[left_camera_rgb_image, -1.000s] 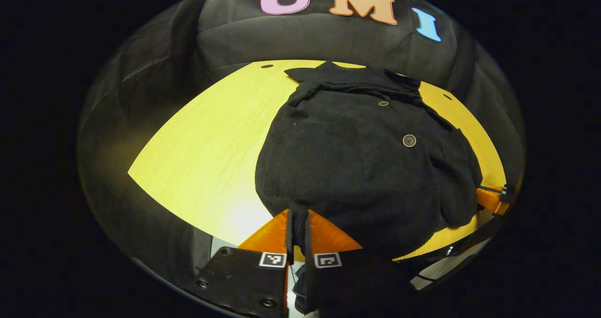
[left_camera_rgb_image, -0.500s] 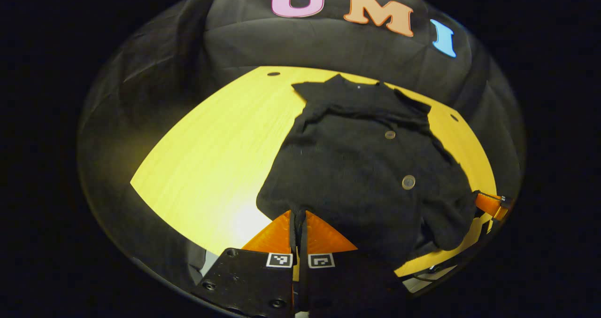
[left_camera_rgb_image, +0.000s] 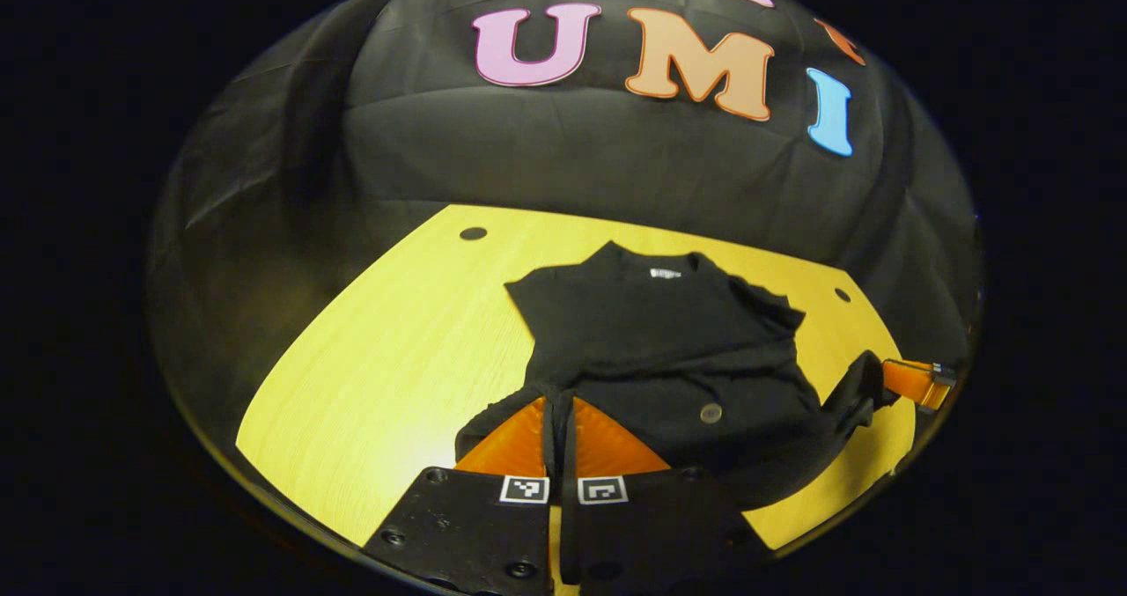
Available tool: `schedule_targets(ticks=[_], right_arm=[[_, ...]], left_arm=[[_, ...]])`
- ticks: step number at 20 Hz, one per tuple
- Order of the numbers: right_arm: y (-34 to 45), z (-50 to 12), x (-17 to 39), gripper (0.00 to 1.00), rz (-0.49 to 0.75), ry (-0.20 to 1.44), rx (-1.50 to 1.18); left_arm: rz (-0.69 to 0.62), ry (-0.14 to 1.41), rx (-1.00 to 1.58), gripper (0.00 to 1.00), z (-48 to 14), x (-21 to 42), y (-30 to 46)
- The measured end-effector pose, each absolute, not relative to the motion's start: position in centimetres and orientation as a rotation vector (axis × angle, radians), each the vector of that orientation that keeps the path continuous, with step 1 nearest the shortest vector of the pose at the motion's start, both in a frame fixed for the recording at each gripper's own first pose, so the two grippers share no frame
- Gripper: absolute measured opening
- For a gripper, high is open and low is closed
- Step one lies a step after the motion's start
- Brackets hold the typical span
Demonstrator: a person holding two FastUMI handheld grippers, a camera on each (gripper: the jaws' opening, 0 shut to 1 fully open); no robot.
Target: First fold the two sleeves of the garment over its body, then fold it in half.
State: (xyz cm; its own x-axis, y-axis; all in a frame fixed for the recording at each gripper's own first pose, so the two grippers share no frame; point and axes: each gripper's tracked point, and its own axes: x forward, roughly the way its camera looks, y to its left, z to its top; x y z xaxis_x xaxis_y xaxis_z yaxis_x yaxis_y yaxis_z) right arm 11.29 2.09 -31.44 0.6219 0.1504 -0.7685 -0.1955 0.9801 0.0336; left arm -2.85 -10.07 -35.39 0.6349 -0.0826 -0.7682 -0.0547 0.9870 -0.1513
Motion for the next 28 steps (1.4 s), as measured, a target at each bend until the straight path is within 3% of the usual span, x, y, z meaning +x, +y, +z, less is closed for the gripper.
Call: schedule_targets(ticks=[9, 17, 18, 19, 20, 21, 22, 23, 28], right_arm=[[5.0, -32.6, 28.3, 0.08, 0.168, 0.761, -0.086], [3.7, -36.6, 34.4, 0.08, 0.116, 0.791, -0.099], [3.3, -36.9, 34.2, 0.19, 0.114, 0.803, -0.086], [2.7, -36.8, 34.2, 0.29, 0.103, 0.806, -0.090], [1.9, -36.8, 34.2, 0.32, 0.080, 0.811, -0.099], [1.3, -36.4, 34.1, 0.54, 0.057, 0.806, -0.105], [0.7, -35.7, 34.4, 0.76, 0.034, 0.785, -0.116], [0.6, -34.5, 34.2, 0.99, 0.036, 0.759, -0.114], [1.8, -24.9, 33.2, 1.00, 0.053, 0.567, -0.101]], left_arm=[[0.068, 0.802, -0.172, 0.00, -39.7, 12.3, -8.2], [0.073, 0.761, -0.131, 0.02, -43.2, 18.2, -7.6], [0.061, 0.750, -0.111, 0.16, -43.2, 18.8, -7.3], [0.061, 0.741, -0.092, 0.44, -42.9, 19.0, -6.9], [0.072, 0.722, -0.077, 0.72, -42.2, 19.1, -6.1], [0.083, 0.697, -0.080, 1.00, -41.5, 19.3, -5.7], [0.097, 0.669, -0.093, 0.92, -40.4, 19.5, -5.3], [0.108, 0.640, -0.111, 0.90, -39.2, 19.7, -4.9], [0.184, 0.422, -0.129, 0.93, -28.7, 19.3, -2.5]])
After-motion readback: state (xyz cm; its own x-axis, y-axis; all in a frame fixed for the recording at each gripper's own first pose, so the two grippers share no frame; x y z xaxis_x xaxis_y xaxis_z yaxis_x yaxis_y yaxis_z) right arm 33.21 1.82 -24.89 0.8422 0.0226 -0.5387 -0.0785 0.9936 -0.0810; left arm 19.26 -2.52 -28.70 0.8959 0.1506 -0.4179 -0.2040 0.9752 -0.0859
